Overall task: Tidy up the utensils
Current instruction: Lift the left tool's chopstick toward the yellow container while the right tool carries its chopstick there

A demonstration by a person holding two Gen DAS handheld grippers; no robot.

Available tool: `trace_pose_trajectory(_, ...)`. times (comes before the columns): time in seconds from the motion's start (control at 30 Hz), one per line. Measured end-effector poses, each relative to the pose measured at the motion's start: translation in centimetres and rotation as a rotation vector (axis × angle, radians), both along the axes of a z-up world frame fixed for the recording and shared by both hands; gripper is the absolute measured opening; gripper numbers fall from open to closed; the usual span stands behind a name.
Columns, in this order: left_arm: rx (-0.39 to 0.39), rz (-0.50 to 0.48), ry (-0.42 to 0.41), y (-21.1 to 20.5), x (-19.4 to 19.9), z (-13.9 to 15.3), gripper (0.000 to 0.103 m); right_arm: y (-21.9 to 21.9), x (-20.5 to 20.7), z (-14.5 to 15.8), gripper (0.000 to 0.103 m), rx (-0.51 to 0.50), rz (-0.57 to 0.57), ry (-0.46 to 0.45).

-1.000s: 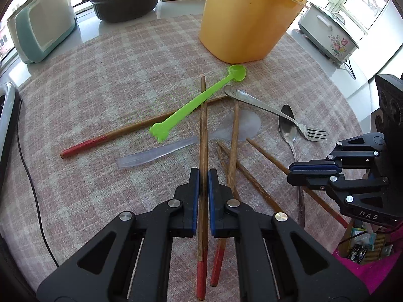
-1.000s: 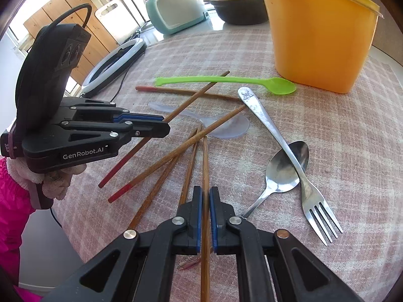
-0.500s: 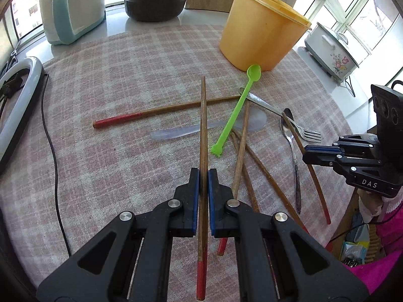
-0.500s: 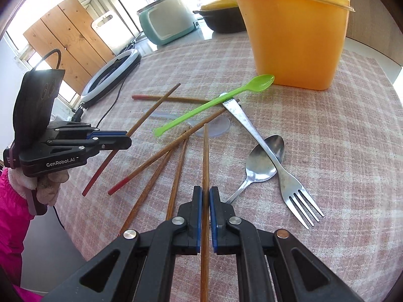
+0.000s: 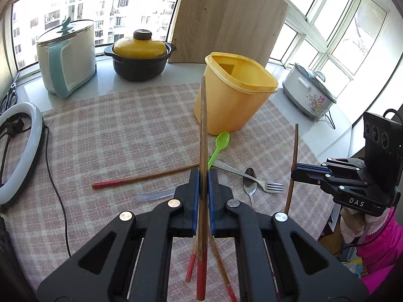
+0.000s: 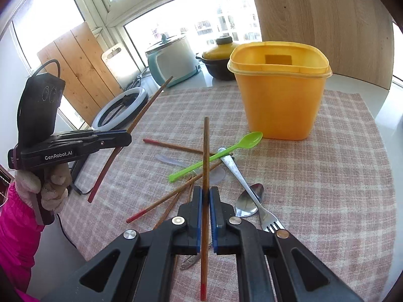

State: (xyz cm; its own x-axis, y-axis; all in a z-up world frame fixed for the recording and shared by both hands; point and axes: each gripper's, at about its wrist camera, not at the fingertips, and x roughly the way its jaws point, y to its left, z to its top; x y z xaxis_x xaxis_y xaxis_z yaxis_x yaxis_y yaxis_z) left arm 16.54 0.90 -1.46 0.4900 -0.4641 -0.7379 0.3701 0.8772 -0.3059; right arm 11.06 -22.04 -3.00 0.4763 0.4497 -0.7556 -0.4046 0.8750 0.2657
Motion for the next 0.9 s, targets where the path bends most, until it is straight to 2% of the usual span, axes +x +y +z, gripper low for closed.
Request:
trace_pose_trajectory(0.17, -0.036, 0.007, -0.066, -1.4, 1.3, 2.3, 0.004, -1.1, 0.4, 3.1, 0.003, 0.009, -0.040, -0.102)
trace_pose_trajectory(0.57, -0.082, 0.041, -0.188, -4.9, 5.7, 6.6, 0.004, -3.0, 3.2, 9.0, 0.003, 0.041, -0.104, -0.227)
trace_pose_trajectory(0.8, -0.080, 0.071, -0.242, -7.0, 9.0, 8.0, 0.004, -3.7, 5.6, 13.4, 0.003, 0.030, -0.124, -0.303)
trace_pose_trajectory(0.9, -0.103, 0.084, -0.248, -7.6, 10.8, 8.0, 0.004, -4.2, 7.0, 15.3, 0.003, 0.030, -0.142, -0.330)
